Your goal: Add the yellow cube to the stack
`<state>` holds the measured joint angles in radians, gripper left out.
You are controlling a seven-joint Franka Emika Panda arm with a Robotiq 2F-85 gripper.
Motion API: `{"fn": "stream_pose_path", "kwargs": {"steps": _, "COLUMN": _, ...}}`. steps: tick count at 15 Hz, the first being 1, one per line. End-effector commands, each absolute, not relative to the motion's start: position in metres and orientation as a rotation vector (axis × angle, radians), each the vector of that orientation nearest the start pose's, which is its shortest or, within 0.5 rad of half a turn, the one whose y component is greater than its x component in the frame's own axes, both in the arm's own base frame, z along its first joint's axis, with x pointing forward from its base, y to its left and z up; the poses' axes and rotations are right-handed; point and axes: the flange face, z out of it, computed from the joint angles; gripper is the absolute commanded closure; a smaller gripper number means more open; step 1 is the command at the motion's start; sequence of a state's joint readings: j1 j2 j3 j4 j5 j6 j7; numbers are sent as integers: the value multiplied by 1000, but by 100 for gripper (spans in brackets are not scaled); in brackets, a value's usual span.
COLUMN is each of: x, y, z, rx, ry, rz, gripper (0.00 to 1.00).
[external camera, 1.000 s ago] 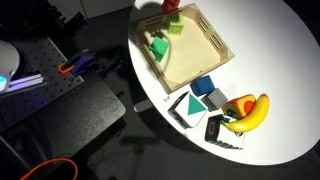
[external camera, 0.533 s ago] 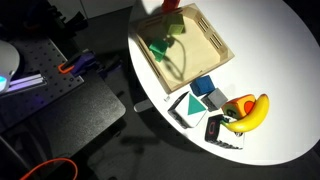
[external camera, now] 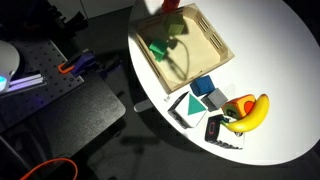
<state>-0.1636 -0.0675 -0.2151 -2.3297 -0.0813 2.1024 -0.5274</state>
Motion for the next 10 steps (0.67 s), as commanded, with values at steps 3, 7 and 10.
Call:
{"fn": "stream_pose_path", "kwargs": {"steps": 3, "x": 442, "y": -180, "z": 360, "rx": -3090, "ry": -305, "rz": 254, "gripper": 0}}
{"fn": "stream_pose_path", "kwargs": {"steps": 7, "x": 442, "y": -180, "z": 360, "rx": -3090, "ry": -305, "rz": 255, "gripper": 0}}
{"fn": "stream_pose_path", "kwargs": {"steps": 10, "x": 446, "y": -183, "z": 355, "rx": -3097, "ry": -306, "rz": 242, "gripper": 0}}
